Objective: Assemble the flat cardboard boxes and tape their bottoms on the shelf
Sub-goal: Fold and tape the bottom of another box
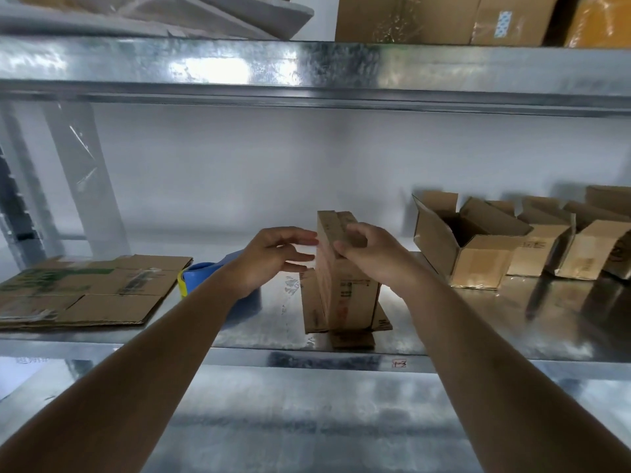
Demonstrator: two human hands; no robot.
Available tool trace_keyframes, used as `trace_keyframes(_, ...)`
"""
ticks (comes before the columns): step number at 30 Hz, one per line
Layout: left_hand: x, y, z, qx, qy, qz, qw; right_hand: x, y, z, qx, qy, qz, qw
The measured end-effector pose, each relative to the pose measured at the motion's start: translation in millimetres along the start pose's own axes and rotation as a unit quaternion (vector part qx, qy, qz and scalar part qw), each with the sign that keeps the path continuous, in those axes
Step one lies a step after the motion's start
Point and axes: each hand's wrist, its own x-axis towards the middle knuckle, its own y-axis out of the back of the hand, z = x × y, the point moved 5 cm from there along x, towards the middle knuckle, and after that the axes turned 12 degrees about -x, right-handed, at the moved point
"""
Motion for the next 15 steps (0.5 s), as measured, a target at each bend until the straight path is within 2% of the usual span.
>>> trace_keyframes(2,11.7,3.7,-0.8,0.128,-0.048,0.028,0.99,0.4,-0.9,-1.7,-0.071,0.018,-0.012,0.997)
trace_keyframes(4,22.6,-1.7,7.5,0.282,-0.106,0.022,0.953,-0.6,-2.3,-6.3,-0.158,0.034,0.0,0.987)
trace_keyframes(6,34.0,-6.7,12.9,0.368,-0.121,-0.009,0.922,-3.9,-2.4,-12.6,-0.205,0.035,0.024,0.978)
trace_keyframes(9,46.5,-12.5,13.0,0.421,-0.101,-0.042,0.9,-9.3,-7.1,-21.1,-0.3,0.067,0.053,0.95)
trace_keyframes(11,49.6,-18.2,15.5,0.433,-0.095,-0.057,0.895,-13.3,-3.3,-23.9,-0.295,0.092,0.061,0.949)
trace_keyframes(13,53.9,-20.7,15.3,0.431,-0.1,-0.071,0.894,-16.7,8.5,-20.8,-0.281,0.078,0.054,0.955)
trace_keyframes(15,58.0,-20.4,12.4,0.393,-0.1,-0.084,0.91,-16.9,22.9,-13.2,-0.318,0.046,0.053,0.946)
